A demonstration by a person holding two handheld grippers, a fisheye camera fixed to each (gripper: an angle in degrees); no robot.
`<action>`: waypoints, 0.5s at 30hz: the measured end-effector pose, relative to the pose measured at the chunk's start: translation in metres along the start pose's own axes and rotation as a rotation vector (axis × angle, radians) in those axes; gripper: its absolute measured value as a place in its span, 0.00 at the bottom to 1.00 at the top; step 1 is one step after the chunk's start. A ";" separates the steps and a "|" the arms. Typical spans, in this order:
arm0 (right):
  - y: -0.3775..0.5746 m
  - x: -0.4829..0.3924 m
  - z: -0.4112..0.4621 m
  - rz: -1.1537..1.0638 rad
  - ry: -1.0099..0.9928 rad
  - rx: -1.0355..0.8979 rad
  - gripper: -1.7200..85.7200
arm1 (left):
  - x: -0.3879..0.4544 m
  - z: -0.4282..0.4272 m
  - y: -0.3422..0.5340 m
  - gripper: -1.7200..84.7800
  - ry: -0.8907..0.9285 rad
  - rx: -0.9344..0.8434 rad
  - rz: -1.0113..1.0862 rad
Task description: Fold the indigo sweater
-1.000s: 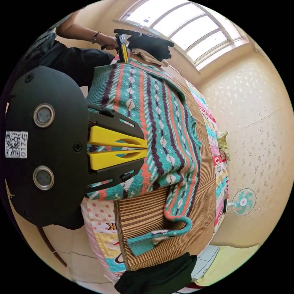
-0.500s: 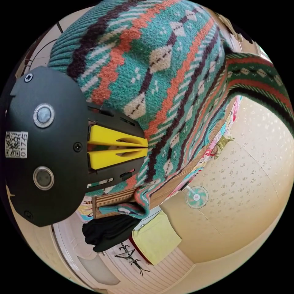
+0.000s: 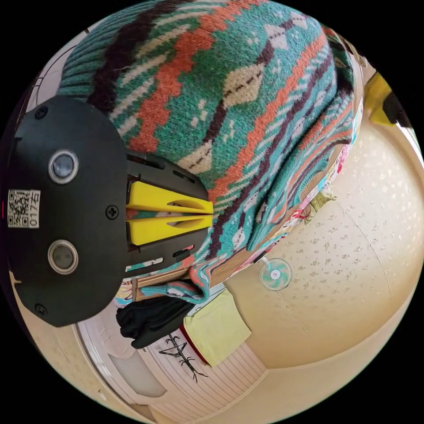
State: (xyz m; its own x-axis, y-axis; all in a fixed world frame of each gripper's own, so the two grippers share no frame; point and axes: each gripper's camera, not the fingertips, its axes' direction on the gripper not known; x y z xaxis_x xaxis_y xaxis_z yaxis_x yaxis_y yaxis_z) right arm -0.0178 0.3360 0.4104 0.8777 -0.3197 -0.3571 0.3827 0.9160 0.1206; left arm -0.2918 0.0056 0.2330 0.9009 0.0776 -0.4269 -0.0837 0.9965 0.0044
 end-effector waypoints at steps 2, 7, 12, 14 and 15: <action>-0.002 0.002 -0.002 -0.002 -0.005 -0.005 0.02 | -0.023 -0.014 -0.003 0.11 -0.025 0.031 -0.040; -0.005 0.007 -0.005 -0.003 -0.004 -0.005 0.02 | -0.073 0.006 -0.084 0.19 -0.065 -0.074 -0.089; -0.009 0.017 -0.008 -0.003 -0.001 -0.002 0.02 | -0.117 0.095 -0.141 0.18 -0.185 -0.363 -0.091; -0.012 0.025 -0.010 -0.005 -0.007 -0.004 0.02 | -0.136 0.095 -0.138 0.14 -0.103 -0.344 -0.138; -0.013 0.027 -0.010 -0.005 -0.008 -0.005 0.02 | -0.160 0.086 -0.133 0.12 0.043 -0.291 -0.229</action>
State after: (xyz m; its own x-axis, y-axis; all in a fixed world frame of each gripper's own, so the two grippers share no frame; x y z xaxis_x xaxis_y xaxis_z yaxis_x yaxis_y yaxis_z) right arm -0.0017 0.3178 0.3896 0.8781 -0.3265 -0.3499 0.3858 0.9155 0.1138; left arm -0.3883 -0.1368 0.3783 0.8922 -0.1542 -0.4245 -0.0050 0.9365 -0.3508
